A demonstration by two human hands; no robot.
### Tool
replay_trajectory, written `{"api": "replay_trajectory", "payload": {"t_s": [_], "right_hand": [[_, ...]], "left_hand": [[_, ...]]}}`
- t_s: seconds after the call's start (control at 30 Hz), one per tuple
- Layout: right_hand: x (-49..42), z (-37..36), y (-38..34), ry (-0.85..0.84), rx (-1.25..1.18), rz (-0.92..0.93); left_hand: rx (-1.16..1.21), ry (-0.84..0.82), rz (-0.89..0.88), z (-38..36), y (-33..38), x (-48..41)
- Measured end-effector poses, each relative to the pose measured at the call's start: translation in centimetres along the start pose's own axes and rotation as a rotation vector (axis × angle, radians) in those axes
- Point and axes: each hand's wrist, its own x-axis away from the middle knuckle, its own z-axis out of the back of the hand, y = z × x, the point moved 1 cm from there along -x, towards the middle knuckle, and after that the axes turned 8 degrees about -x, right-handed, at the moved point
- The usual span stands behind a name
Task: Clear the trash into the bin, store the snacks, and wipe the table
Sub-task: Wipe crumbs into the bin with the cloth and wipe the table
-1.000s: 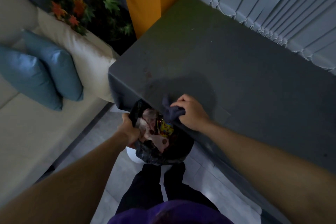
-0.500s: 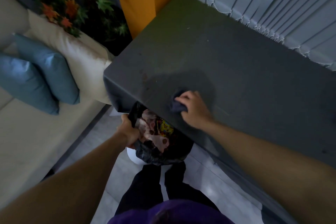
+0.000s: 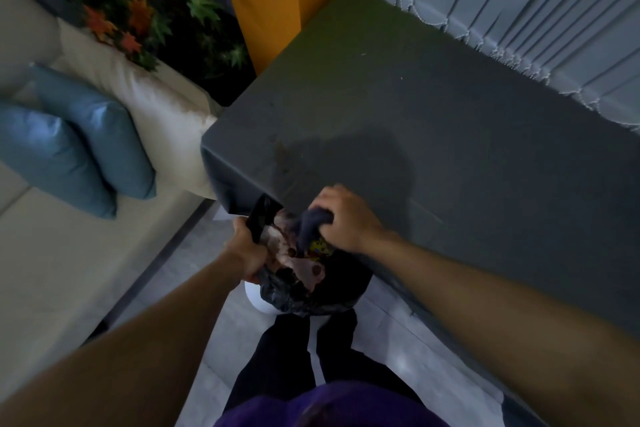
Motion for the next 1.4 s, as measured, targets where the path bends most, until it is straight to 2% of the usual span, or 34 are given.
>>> {"api": "replay_trajectory", "payload": {"t_s": [0.07,0.13,0.23,0.33,0.47,0.53,0.63,0.67,0.8,0.83,0.93,1.07,1.1,1.13,1.2,1.23,1.27,1.33,1.4], "right_hand": [[-2.1,1.3,0.1,0.250,0.017,-0.110],[-4.9,2.5,0.1,0.331,0.085,-0.225],[-8.2,2.8,0.3,0.145,0.216,-0.280],[-7.8,2.1,0.1,-0.069,0.353,-0.139],[-3.7,0.7,-0.7,-0.329,0.274,0.055],[-1.7,0.1,0.1,-0.284,0.225,0.123],[0.4,-0.4,1.6,0.008,0.158,0.029],[1.0,-0.7,1.5,0.018,0.147,0.029],[2.5,-2.0,-0.2,-0.262,0.134,0.190],[2.6,-1.9,-0.4,-0.249,0.121,0.187],[2.7,-1.3,0.1,-0.074,0.071,0.070],[2.7,-0.7,-0.3,-0.337,0.172,0.062],[2.6,-0.4,-0.2,-0.290,0.168,0.060],[2.3,0.1,0.2,-0.163,0.134,0.027],[1.9,1.6,1.5,0.172,0.090,-0.101],[1.9,2.1,2.2,0.266,0.123,-0.189],[1.9,2.5,2.6,0.282,0.180,-0.243],[2.0,2.8,3.0,0.123,0.247,-0.169],[2.5,2.9,2.9,-0.050,0.192,-0.065]], "left_hand": [[0.003,0.001,0.000,0.3,-0.1,-0.1],[-0.008,0.005,-0.004,0.7,-0.2,-0.1],[-0.029,0.021,-0.012,1.0,-0.5,-0.3],[-0.029,0.013,-0.022,1.0,-0.5,-0.5],[0.001,-0.008,-0.007,0.9,-0.4,-0.4],[0.015,-0.013,-0.001,0.8,-0.4,-0.2],[0.037,-0.010,-0.007,0.4,-0.4,-0.1],[0.036,-0.008,-0.004,0.3,-0.3,0.0],[0.024,0.004,0.004,-0.4,0.0,0.6],[0.024,0.009,0.002,-0.5,-0.1,0.7],[0.032,0.004,-0.018,-0.9,-0.1,1.0],[0.085,0.005,-0.009,-1.3,0.0,1.1],[0.075,0.004,-0.006,-1.3,0.0,1.1],[0.058,0.010,-0.006,-1.3,0.1,1.2],[0.030,0.039,-0.003,-1.2,0.1,1.3],[0.018,0.047,0.001,-1.2,0.1,1.3],[0.012,0.048,0.003,-1.2,0.2,1.3],[0.029,0.039,0.002,-1.2,0.3,1.2],[0.054,0.026,0.001,-1.1,0.5,1.1]]}}
